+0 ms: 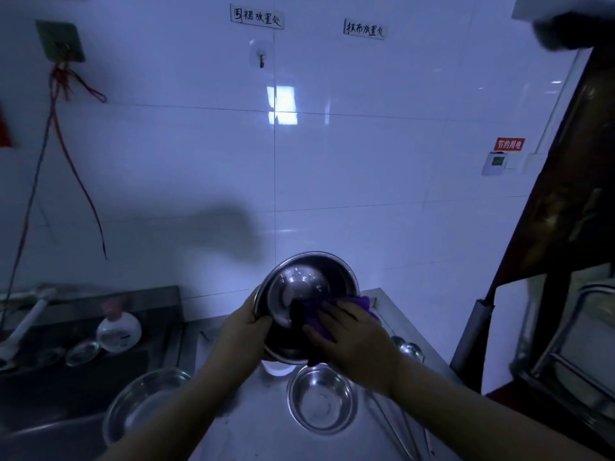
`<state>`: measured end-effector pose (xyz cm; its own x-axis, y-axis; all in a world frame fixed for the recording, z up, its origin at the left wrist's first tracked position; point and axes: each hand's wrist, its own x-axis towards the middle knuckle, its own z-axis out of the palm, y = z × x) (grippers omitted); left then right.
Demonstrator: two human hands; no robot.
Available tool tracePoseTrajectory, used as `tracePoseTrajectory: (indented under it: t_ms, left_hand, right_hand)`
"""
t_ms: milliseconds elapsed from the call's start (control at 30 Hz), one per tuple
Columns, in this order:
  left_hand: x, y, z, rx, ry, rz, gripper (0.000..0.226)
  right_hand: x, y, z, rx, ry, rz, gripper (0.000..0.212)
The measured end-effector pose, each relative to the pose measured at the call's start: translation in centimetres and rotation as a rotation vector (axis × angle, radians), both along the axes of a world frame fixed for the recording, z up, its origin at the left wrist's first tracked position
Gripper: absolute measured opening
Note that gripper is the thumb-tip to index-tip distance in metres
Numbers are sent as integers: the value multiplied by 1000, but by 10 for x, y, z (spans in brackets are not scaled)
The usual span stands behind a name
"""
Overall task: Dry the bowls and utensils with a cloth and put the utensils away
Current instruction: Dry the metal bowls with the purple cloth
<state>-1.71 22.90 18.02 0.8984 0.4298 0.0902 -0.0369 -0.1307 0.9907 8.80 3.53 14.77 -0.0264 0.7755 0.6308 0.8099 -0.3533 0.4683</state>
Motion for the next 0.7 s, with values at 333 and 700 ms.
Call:
tracePoseTrajectory:
  t_ms: [333,700]
  left_hand:
    - [4,-19,15,-55,19,-19,42]
    - [-3,22,58,315,242,-222,45]
  right_hand:
    - [-42,36,-11,261,215,-143,29]
    - [-19,12,0,25,-99,163,15]
